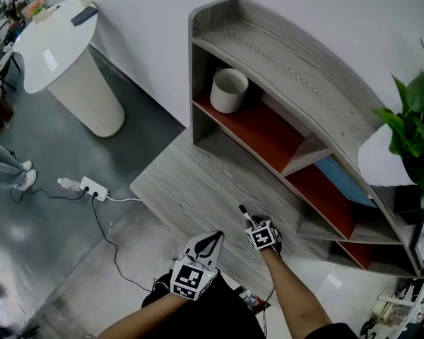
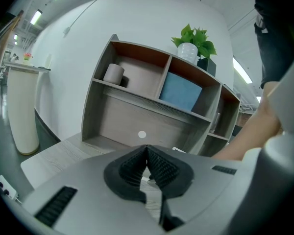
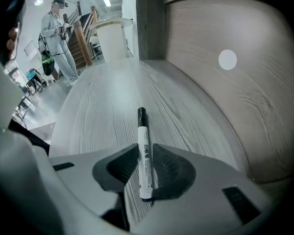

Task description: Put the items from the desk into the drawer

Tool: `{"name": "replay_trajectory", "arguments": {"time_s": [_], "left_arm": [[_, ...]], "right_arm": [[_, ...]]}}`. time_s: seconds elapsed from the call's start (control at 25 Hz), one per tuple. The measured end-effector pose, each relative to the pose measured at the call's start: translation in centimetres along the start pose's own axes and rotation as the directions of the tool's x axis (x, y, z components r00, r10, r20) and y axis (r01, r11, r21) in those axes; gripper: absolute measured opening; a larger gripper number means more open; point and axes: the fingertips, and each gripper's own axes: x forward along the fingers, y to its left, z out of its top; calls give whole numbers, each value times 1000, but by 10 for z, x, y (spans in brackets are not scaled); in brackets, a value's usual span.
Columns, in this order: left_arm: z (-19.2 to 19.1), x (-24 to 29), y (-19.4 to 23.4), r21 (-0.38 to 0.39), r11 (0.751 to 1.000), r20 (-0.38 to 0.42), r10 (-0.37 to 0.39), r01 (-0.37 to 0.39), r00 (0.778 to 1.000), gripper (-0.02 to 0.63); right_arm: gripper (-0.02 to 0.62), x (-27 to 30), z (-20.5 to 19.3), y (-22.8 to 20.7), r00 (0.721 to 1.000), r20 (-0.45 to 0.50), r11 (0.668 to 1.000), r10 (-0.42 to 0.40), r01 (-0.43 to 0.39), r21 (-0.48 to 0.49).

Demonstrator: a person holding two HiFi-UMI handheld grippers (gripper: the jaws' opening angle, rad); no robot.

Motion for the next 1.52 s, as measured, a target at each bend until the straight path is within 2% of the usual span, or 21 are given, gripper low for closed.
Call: {"name": "replay_trajectory", "arguments": {"time_s": [0.4,0.76,1.12,1.36,1.52], "left_arm": [[-2,-11,-1,1,1000,-2,0,0,1000,12],[-7,-35,-14,41,996,-7,-73,73,997,12],[-19,-87,-32,79,983,-17,-165,166,986,12],[-32,-123,-46,76,971,-18,-226,226,974,12],[-40,-140,-50,71,965,-22,-252,253,968,12]], "right_arm": [[80,-2,-2,5,1000,14,1000,-1,1,-1],[78,-42,2,18,989,133,996,-57,47,80],[78,-93,-24,65,980,179,990,-91,69,127],[78,-132,-37,108,966,230,971,-122,68,230],[78,-150,-38,136,959,249,971,-136,80,225]]}}
